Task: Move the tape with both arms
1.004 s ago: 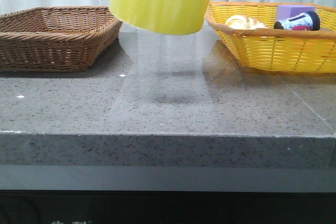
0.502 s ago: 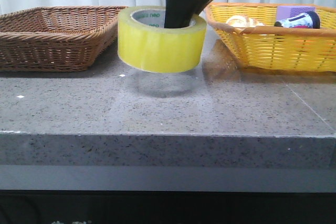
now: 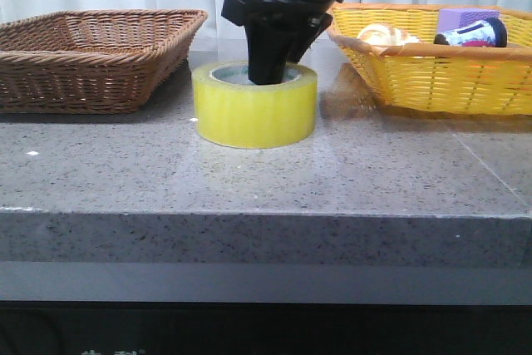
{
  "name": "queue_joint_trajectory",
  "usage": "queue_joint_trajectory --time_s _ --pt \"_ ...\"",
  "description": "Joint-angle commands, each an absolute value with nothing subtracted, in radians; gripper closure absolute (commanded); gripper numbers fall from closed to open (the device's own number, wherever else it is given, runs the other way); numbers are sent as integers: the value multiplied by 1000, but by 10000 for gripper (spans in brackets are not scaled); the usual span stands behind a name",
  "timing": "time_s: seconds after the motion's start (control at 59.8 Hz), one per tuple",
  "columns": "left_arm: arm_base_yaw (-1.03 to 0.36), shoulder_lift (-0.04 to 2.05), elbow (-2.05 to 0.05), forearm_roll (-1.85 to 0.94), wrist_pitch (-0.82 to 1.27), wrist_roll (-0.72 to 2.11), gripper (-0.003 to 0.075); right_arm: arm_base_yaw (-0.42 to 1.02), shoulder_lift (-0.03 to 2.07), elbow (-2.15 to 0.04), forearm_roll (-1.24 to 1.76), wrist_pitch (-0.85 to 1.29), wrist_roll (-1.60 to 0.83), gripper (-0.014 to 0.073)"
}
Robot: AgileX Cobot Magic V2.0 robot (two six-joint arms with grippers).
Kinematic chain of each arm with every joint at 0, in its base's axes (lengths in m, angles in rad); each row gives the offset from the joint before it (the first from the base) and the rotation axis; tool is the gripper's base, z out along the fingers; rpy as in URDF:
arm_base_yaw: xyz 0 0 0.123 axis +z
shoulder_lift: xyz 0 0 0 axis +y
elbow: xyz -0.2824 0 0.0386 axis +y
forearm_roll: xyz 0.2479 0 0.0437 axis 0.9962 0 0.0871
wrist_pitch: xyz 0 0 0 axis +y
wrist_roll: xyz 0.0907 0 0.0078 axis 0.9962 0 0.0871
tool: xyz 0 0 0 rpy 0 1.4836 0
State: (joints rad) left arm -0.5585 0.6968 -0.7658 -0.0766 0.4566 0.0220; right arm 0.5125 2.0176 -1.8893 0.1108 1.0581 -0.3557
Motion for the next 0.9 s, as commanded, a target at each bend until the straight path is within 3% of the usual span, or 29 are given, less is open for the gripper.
queue_joint_trajectory --time_s 0.0,0.368,0.887 --pt "-568 699 -799 -87 390 18 228 511 1961 -1930 117 1039 -355 135" --pt "-568 699 -799 -87 390 18 228 484 1807 -1957 276 1032 -266 140" --pt "-568 699 -799 -87 390 18 228 444 1189 -1325 292 703 -265 140"
